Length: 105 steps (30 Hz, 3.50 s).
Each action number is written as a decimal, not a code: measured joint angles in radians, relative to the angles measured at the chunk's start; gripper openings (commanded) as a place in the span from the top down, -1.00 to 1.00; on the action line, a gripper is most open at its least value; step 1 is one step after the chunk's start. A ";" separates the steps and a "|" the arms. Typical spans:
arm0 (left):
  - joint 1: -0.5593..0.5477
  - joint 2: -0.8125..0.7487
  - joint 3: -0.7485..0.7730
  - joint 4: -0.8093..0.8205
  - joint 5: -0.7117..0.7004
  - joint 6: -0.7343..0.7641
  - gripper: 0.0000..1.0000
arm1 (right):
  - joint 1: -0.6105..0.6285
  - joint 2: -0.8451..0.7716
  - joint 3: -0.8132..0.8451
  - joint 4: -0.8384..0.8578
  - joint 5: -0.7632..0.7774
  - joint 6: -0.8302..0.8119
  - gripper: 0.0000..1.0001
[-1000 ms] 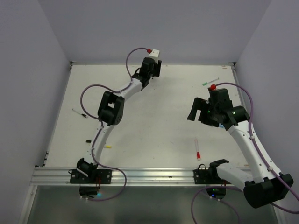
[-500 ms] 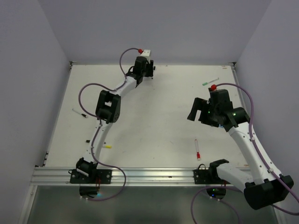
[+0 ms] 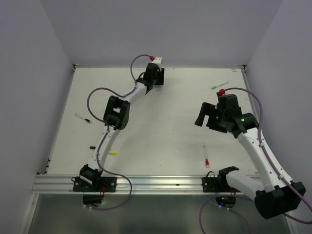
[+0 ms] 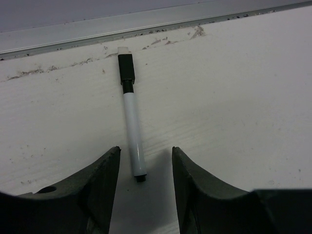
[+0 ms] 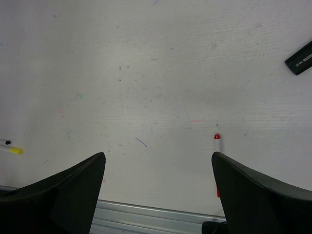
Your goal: Open the pen caps
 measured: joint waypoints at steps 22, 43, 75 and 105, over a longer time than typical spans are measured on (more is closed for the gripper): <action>-0.029 0.000 0.025 -0.079 -0.137 0.052 0.24 | 0.000 -0.003 0.004 0.007 0.008 -0.001 -0.91; -0.032 0.002 0.034 -0.097 -0.116 0.106 0.82 | 0.000 -0.030 0.028 0.003 0.041 -0.002 -0.92; -0.146 -1.030 -1.166 0.190 -0.035 -0.146 1.00 | 0.008 0.155 -0.139 0.445 -0.325 0.133 -0.84; -0.237 -1.762 -2.050 0.747 0.274 -0.637 1.00 | 0.336 0.196 -0.394 1.220 -0.358 0.479 -0.12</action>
